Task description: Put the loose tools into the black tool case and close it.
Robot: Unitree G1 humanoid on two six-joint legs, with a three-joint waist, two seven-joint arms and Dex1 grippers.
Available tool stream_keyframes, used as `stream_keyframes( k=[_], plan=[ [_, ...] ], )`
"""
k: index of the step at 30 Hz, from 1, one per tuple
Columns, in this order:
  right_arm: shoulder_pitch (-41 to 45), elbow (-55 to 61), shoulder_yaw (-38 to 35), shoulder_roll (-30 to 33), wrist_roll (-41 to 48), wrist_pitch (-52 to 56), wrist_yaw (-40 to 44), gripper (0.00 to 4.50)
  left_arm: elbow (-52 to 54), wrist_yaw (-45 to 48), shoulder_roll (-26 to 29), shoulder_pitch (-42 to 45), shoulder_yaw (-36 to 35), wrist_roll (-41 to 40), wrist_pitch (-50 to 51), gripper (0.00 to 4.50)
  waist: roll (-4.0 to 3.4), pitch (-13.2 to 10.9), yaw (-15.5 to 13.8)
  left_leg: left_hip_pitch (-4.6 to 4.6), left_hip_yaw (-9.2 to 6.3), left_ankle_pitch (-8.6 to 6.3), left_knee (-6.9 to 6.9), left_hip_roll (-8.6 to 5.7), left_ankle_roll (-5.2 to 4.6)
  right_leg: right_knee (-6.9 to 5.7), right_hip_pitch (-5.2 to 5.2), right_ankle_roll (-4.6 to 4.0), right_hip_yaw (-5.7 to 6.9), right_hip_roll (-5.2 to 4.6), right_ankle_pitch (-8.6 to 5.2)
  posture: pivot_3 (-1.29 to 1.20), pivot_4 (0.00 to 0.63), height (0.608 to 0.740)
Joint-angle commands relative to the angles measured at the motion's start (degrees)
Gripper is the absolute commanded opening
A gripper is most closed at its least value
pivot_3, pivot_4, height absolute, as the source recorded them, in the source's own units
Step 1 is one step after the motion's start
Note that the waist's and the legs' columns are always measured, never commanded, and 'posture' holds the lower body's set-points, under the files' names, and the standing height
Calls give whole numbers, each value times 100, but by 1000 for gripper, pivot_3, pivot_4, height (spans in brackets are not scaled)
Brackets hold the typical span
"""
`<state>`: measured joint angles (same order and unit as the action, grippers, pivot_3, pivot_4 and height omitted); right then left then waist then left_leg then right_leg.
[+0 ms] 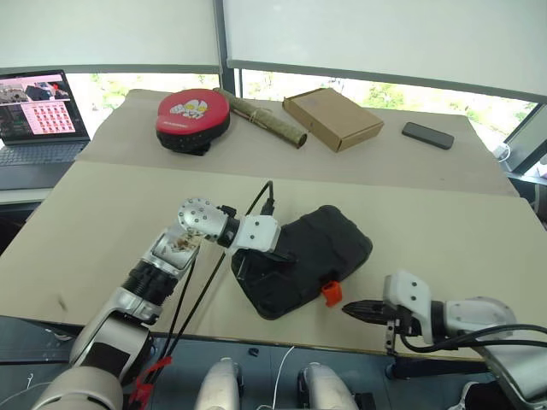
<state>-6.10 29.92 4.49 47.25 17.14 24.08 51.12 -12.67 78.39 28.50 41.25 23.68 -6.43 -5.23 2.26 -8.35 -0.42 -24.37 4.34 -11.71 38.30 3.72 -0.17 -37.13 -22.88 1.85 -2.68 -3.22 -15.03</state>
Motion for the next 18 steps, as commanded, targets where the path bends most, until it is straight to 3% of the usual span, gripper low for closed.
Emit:
stream_keyframes(
  k=[1, 13, 18],
  plan=[
    [252, -93, 180, -224, -201, 45, -263, 0, -136, 57, 70, -200, 165, 259, 51, 27, -2, 1, -2, 7, 0, 0, 0, 1, 0, 0, 7, 0, 0, 0, -1, 0, 150, 740],
    [639, -480, 697, -634, -683, -70, -451, 0, -238, 5, -41, -106, 193, 328, -1, 27, -5, 4, 3, 12, 1, 0, 0, 2, 0, 0, 13, -1, 2, 0, -1, 0, 150, 740],
    [699, -467, 539, -947, -700, -185, -668, 0, -351, 7, -215, -9, 326, 479, -182, 27, 1, 10, 43, 31, 1, 0, 0, 7, 0, 1, 32, -3, 3, 4, -2, 0, 150, 740]
  ],
)
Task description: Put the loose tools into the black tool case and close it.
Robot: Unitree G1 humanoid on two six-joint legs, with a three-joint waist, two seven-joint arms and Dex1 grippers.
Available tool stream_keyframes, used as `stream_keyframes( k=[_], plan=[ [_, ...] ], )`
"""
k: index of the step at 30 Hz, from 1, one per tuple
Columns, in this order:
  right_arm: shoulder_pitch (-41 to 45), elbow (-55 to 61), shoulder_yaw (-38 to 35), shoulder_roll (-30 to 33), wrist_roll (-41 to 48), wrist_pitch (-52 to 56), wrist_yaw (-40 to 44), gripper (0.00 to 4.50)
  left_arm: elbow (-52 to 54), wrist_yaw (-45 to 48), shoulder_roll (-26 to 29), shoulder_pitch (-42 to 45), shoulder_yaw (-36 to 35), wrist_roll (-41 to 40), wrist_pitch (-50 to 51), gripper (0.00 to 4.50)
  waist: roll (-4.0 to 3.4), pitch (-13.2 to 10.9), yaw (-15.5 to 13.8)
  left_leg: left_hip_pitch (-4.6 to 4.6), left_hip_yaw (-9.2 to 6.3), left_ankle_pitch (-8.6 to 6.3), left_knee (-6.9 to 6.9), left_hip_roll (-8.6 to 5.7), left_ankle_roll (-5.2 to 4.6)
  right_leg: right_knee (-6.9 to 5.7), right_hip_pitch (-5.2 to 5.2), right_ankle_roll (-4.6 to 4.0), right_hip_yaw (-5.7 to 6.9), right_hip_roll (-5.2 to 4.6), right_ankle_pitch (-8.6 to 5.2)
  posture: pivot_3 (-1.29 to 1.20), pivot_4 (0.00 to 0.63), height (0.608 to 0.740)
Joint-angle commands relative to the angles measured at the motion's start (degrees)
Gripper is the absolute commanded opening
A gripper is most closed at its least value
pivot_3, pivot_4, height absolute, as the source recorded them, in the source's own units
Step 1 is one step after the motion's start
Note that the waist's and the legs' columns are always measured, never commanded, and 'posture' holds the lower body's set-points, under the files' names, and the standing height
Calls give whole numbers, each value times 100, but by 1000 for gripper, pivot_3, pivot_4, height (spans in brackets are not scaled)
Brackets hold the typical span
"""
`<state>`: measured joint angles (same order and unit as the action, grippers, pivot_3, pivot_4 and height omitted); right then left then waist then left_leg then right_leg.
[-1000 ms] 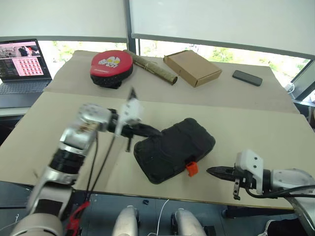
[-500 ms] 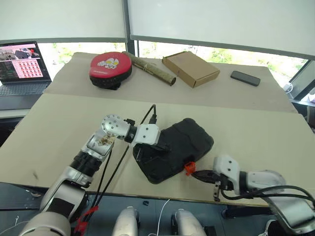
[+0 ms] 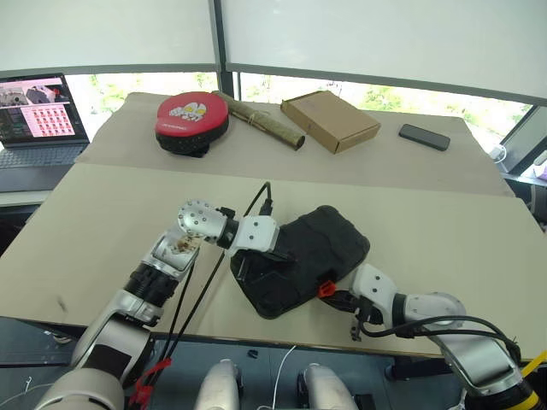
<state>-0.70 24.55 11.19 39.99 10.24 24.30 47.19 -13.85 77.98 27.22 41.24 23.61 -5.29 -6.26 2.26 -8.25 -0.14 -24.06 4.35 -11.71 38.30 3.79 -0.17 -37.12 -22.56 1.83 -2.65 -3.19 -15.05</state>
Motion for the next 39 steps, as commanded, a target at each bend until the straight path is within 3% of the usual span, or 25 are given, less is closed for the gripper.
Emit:
stream_keyframes(
  k=[1, 10, 22, 25, 26, 29, 31, 39],
  plan=[
    [178, 104, -227, -294, 24, -242, -319, 0, -266, 49, -110, 7, 329, 386, -99, 27, -1, 1, 29, 2, 0, 0, 0, 2, 0, 0, 1, -1, 0, 2, 0, 0, 150, 740],
    [15, 804, -1063, -566, 453, -238, -547, 0, -453, 106, -131, -17, 417, 614, -413, 27, -9, 2, 49, 0, 0, 2, 0, 1, 0, -1, -1, -4, -2, 1, 4, 0, 150, 740],
    [-46, 803, -1061, -345, 379, -56, -437, 0, -843, 60, -231, 67, 344, 748, -660, 27, -38, 26, 20, 24, 2, 1, -1, -5, 0, 6, 26, 7, 0, -8, -5, 0, 150, 740],
    [18, 963, -1453, -103, 878, 434, -255, 0, -766, 111, -59, 61, 118, 553, -312, 27, -43, 28, 20, 24, 2, 1, -1, -5, 0, 6, 26, 7, -1, -8, -6, 0, 150, 740],
    [28, 998, -1659, -7, 1130, 612, -162, 289, -701, 172, 40, 33, 13, 438, -129, 8, -43, 28, 22, 24, 2, 1, -1, -4, 0, 6, 26, 5, -1, -8, -6, 0, 150, 740],
    [-140, 1078, -2285, 628, 1890, 866, 653, 1185, -305, 352, 525, -173, -468, -98, 810, 745, -45, 27, 71, 22, 1, 1, -3, -3, 0, 6, 23, -2, -2, -8, -2, 0, 150, 740],
    [-176, 901, -2784, 1110, 2341, 1066, 1171, 1806, 128, 621, 1198, -466, -975, -645, 1555, 1411, -43, 26, 180, 27, 2, 1, -25, 3, -1, 7, 17, -10, -8, -3, -6, 0, 150, 740],
    [-295, -166, -4043, 2336, 3310, 1627, 2688, 4498, 1190, 982, 3295, -1421, -2814, -2185, 3783, 4460, -15, -23, 193, 39, -15, 1, -88, 9, 0, 3, -6, -22, 2, 4, -44, 0, 150, 740]
  ],
)
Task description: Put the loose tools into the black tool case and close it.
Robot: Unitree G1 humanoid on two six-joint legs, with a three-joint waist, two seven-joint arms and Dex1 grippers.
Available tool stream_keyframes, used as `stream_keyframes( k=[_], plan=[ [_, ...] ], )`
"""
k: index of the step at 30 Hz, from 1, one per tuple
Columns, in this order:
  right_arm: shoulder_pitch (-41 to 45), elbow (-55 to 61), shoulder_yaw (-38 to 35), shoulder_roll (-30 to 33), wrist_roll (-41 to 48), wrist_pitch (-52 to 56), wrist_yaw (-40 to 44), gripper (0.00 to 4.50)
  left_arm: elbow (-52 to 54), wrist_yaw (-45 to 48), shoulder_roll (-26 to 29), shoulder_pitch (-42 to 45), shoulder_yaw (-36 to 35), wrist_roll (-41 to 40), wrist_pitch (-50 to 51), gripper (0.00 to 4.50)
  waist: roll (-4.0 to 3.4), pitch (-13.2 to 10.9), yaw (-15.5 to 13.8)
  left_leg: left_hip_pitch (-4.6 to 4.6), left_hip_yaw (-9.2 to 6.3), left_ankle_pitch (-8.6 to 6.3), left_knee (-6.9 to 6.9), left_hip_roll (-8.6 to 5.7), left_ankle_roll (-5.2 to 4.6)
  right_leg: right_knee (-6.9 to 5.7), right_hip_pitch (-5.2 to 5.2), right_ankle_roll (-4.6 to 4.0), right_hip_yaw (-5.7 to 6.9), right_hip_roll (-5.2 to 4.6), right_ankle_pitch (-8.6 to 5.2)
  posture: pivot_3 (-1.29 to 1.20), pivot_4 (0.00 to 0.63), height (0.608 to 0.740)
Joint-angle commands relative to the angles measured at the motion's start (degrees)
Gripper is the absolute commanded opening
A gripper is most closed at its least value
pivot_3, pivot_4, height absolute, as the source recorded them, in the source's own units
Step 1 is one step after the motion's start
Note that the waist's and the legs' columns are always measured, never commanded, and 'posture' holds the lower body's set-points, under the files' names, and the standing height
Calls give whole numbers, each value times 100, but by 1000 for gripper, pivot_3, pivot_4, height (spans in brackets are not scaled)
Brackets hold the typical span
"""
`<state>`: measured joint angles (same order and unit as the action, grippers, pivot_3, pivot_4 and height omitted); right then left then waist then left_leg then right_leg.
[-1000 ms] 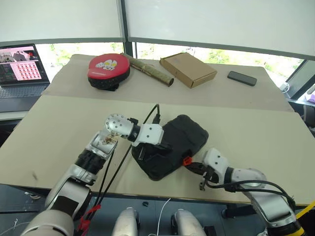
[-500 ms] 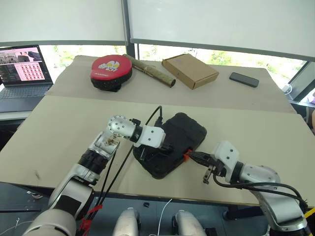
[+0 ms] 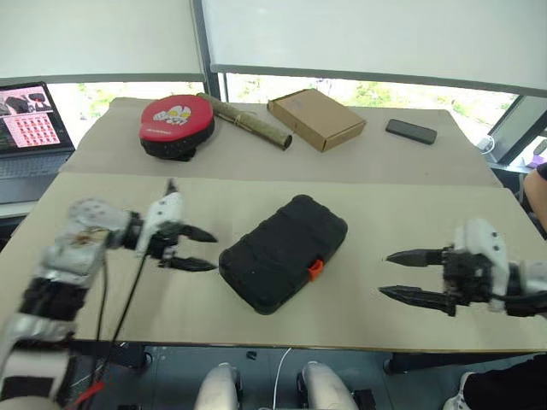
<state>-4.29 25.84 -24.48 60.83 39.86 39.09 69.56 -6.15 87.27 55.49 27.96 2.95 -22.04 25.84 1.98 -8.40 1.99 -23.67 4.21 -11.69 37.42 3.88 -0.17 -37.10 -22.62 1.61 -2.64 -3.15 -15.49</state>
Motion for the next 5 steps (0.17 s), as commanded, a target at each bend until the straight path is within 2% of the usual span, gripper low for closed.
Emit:
stream_keyframes(
  k=[1, 5],
  plan=[
    [90, -404, -518, 321, 379, 154, 544, 4498, 501, 55, 625, -219, -947, -639, 740, 4460, 20, -11, -53, -10, 0, 0, 0, -1, 0, 1, -9, -1, 2, -3, 1, 0, 150, 740],
    [181, -678, -507, 401, 397, 152, 672, 4498, 822, -22, 871, -923, -1619, -893, 842, 4460, 19, -12, -119, -18, 18, -1, -4, -11, 2, 6, -25, 0, -7, -31, 1, 0, 150, 740]
  ],
)
